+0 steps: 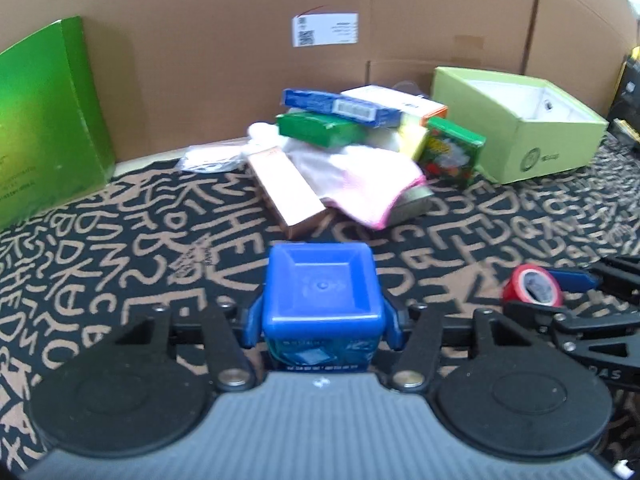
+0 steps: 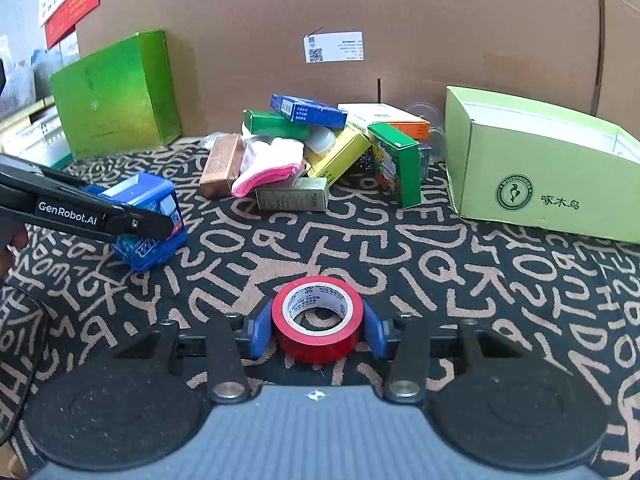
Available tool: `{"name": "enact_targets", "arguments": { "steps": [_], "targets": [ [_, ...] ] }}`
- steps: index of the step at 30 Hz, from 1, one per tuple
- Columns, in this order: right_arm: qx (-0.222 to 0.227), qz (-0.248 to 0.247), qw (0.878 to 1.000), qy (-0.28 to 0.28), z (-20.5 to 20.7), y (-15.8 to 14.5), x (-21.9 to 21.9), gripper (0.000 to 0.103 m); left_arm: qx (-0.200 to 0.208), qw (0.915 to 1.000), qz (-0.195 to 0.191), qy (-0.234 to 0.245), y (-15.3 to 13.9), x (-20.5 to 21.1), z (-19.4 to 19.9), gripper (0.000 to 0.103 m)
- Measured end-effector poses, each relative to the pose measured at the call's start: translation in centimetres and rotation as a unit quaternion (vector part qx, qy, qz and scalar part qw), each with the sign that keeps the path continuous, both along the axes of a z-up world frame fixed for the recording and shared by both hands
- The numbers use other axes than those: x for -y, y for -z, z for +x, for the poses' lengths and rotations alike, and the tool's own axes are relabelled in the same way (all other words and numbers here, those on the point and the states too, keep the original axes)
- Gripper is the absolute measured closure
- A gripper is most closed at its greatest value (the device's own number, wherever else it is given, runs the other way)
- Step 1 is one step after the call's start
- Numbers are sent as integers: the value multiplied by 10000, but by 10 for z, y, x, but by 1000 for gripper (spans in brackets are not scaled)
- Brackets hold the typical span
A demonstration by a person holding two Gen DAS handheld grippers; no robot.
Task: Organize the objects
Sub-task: 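Carry both items into the green shoebox and open both grippers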
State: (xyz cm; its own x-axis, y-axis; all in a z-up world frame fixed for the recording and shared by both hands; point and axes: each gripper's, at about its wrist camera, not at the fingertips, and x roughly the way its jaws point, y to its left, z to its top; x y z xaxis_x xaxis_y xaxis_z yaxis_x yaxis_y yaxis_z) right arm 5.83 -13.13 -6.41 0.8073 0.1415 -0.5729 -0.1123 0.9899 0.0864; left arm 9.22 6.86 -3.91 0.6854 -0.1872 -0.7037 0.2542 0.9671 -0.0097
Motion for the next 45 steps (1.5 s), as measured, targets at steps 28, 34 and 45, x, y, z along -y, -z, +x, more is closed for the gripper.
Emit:
{"name": "enact_targets", "arguments": {
  "steps": [28,34,45],
  "targets": [
    [222,-826,9858,1447,170,-54,223,52,442,9908,-1010,789,-53,242,181,48],
    [-117,-873,9865,1378,199,-39,236,52,317,9947,-712,669,-26,262,209,48],
    [-224,-981,9874,1223,208,-31,235,26,716,9929,-675,663,-20,260,207,3]
  ]
}}
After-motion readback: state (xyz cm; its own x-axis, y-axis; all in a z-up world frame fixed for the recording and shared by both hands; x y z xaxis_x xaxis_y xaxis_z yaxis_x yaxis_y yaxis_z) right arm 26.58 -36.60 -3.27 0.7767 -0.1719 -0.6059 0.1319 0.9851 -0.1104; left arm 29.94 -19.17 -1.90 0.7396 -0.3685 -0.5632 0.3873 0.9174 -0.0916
